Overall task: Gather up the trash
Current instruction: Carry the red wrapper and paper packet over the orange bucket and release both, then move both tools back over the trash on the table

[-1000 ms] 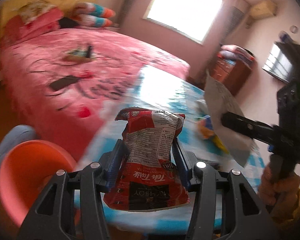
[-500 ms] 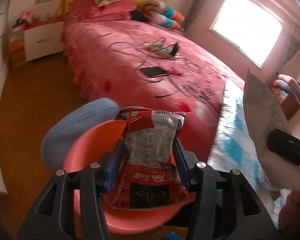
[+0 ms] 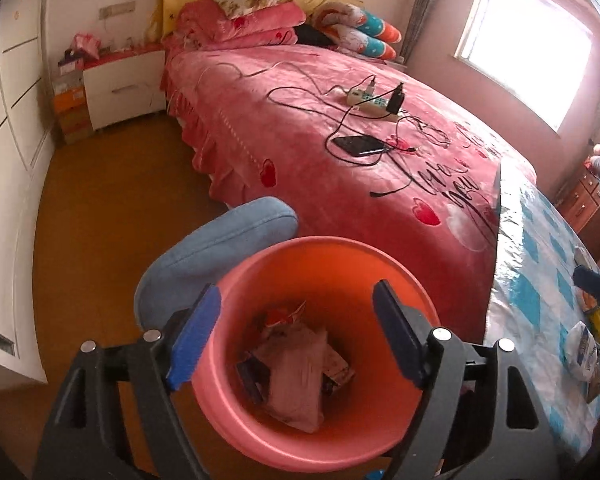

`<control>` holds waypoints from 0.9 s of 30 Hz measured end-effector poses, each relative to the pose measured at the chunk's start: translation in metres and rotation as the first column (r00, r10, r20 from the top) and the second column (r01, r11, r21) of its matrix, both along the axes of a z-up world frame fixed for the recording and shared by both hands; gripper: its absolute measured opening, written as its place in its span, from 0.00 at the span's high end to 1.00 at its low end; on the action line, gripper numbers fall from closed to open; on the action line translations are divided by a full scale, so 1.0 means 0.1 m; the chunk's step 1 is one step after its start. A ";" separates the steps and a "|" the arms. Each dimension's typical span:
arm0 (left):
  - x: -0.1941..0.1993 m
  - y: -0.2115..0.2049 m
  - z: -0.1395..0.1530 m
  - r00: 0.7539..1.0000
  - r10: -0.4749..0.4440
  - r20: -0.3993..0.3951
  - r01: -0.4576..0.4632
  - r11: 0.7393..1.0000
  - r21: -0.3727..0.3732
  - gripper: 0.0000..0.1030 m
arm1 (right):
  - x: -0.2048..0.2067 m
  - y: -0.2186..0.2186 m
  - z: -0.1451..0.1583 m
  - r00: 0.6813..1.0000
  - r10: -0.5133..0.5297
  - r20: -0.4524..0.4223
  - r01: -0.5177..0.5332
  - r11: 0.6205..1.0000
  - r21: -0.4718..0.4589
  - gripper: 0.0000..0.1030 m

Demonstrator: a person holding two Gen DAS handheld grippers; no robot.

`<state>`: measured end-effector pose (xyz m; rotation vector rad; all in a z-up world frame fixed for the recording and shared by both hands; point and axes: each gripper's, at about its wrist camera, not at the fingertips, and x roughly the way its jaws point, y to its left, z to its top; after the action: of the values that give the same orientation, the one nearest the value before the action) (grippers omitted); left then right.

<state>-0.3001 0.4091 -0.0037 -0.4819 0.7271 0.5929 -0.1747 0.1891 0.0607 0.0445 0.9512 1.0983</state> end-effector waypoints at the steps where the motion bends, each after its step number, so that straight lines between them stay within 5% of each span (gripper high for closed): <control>1: 0.01 -0.04 0.02 1.000 -0.008 0.001 0.008 1.000 0.005 0.21 | 0.02 -0.07 0.02 1.000 -0.017 0.006 0.017 1.000 0.008 0.08; 8: 0.16 -0.33 0.16 0.996 -0.082 0.022 0.082 0.996 0.024 0.19 | 0.07 -0.55 0.14 0.991 -0.110 0.078 0.108 0.994 0.028 0.08; 27: 0.62 -1.46 0.56 0.945 -0.324 0.051 0.320 0.945 0.067 0.17 | 0.36 -1.78 -0.02 0.934 -0.352 0.066 0.347 0.935 0.079 0.07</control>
<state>-0.2377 0.2627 0.0519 -0.3163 0.7095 0.2892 -0.1384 0.0111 0.0589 0.2158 0.7975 0.7940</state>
